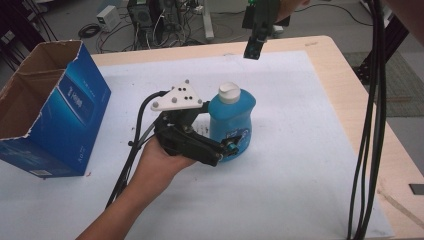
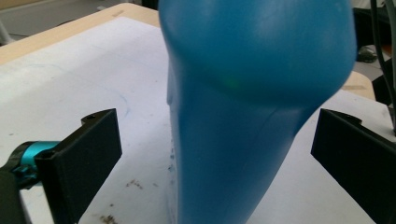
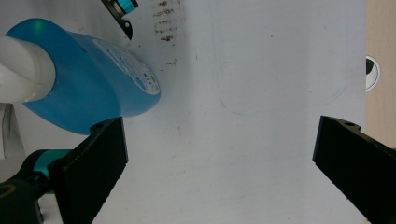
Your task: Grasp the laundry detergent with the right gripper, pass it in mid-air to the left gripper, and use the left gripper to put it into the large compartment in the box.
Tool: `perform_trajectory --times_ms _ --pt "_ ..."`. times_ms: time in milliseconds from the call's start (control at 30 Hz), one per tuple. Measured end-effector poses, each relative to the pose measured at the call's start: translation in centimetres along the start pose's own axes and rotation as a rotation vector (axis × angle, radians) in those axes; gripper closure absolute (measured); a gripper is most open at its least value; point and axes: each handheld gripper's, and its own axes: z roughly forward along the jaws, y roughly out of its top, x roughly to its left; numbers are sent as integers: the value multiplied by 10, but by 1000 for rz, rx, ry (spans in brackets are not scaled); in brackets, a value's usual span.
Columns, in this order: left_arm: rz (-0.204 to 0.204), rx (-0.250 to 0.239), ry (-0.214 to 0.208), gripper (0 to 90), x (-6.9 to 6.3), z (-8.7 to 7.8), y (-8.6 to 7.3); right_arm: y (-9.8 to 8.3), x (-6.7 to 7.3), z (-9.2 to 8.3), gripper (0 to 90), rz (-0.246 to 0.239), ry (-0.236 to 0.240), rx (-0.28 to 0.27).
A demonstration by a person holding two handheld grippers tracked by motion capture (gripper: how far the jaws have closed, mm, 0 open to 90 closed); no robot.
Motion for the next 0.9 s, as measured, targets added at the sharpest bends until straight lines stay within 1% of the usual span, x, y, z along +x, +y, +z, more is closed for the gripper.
perform_trajectory --times_ms 67,200,267,300,367,400,433,500,567,633,767,833,900 --pt "9 -1 4 17 0 3 -1 0 0 0 25 6 2 0" --pt "7 -8 5 17 2 8 -2 0 0 0 25 7 -1 4" --pt "17 -21 2 47 1 10 -2 1 0 0 25 9 2 2" --pt "17 -21 2 69 1 10 -2 1 0 0 25 9 2 2" --pt "13 -35 5 84 1 11 -3 0 0 1 25 11 4 2" --pt "9 -31 1 90 1 11 -3 0 -1 1 25 4 4 -1" --pt "9 -29 5 90 2 11 -3 0 -1 1 25 4 4 -1" --pt "12 -29 11 124 3 12 -4 0 -1 1 25 4 4 -2" --pt "13 -32 15 126 3 12 -4 0 -1 1 25 5 4 -4" --pt "18 -34 19 167 2 12 -4 0 -1 1 25 5 -1 0" --pt "17 -34 17 197 2 12 -4 -1 -1 1 25 9 -1 -4" --pt "18 -34 23 209 2 12 -5 -1 -1 1 25 8 -1 1" --pt "15 -39 21 242 2 12 -6 -1 -1 1 25 9 -2 0"
